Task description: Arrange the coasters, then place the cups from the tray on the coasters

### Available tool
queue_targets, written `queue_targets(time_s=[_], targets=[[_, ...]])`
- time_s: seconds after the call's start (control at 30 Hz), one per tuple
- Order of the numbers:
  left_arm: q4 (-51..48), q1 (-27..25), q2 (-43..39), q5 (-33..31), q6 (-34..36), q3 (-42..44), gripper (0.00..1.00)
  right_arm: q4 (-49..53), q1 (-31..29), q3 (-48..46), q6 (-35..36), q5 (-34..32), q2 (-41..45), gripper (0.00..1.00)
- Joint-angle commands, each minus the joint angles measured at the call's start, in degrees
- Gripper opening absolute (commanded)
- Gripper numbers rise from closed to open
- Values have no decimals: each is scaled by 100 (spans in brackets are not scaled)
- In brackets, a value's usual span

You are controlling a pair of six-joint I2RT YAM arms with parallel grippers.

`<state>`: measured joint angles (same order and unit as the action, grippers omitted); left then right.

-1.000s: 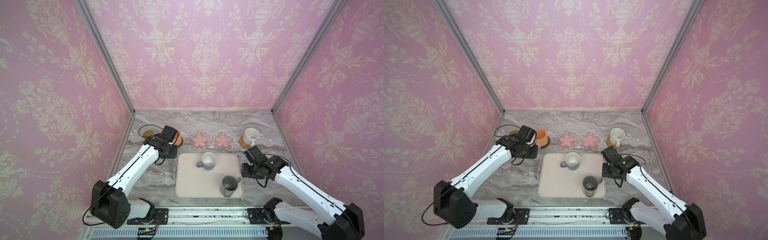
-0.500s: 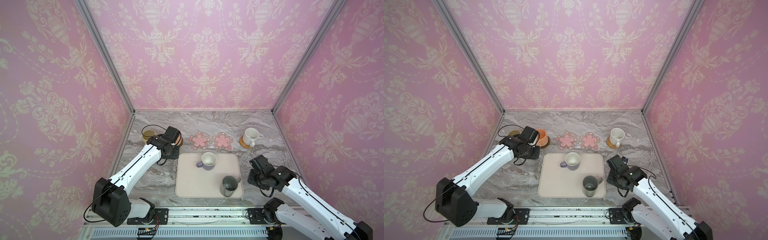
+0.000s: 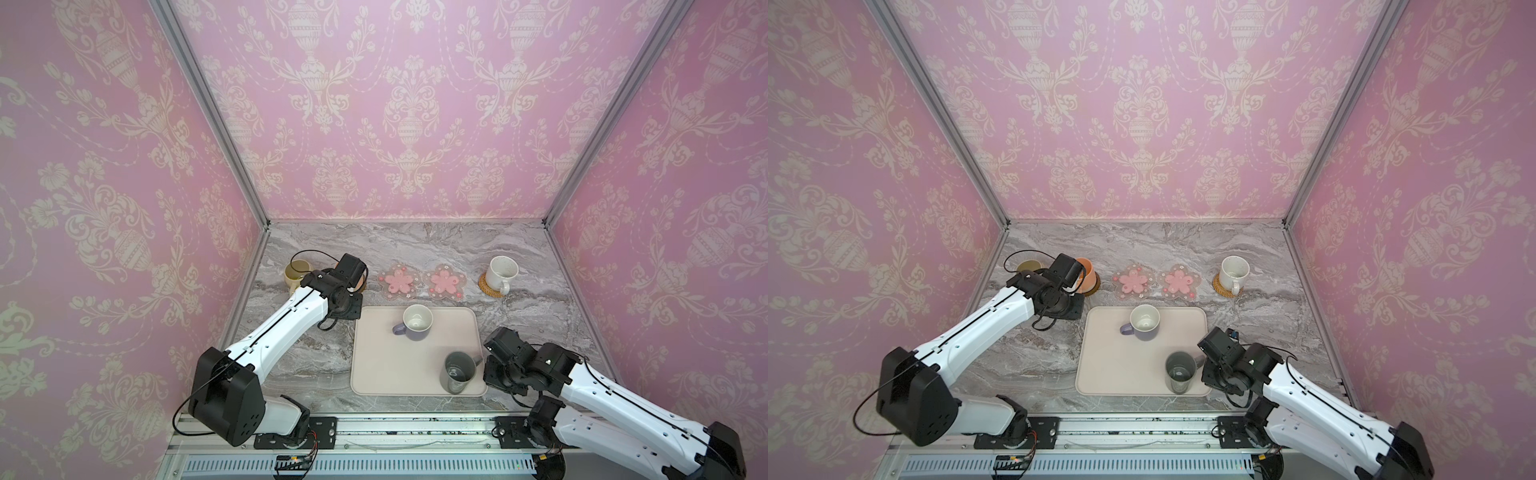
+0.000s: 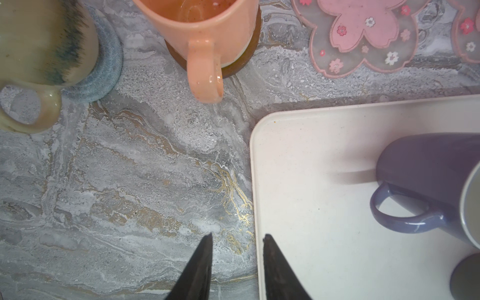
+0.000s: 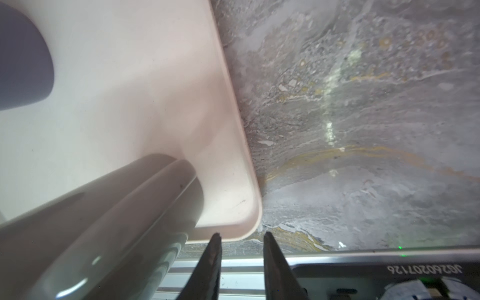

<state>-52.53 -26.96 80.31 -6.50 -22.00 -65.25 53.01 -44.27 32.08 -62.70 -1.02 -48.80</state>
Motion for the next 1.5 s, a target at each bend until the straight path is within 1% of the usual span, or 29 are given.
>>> queue_targets(time_s=[0.0,0.27,0.5,1.03,1.2,1.33,1.47], targets=[[-136,-67,29,-180,-140,-194,36,-284,-220,-87,-233,161,-146,29],[-172,-83,-70,-325,-156,-120,36,-630,-534,-275,-296,513,-262,30],[-187,-78,-99,-343,-164,-93,36,-1338,-655,-369,-503,629,-430,32],[-187,-87,-86,-379,-129,-23,36,-2161,-765,126,-384,708,-1390,33],[-196,-81,-102,-404,-112,-9,36,-1919,-793,411,-203,547,-1413,33],[-196,-89,-121,-427,-99,39,36,-1467,-792,549,-46,265,-1130,35],[-204,-83,-121,-447,-94,81,36,-788,-793,548,-90,12,-715,35]])
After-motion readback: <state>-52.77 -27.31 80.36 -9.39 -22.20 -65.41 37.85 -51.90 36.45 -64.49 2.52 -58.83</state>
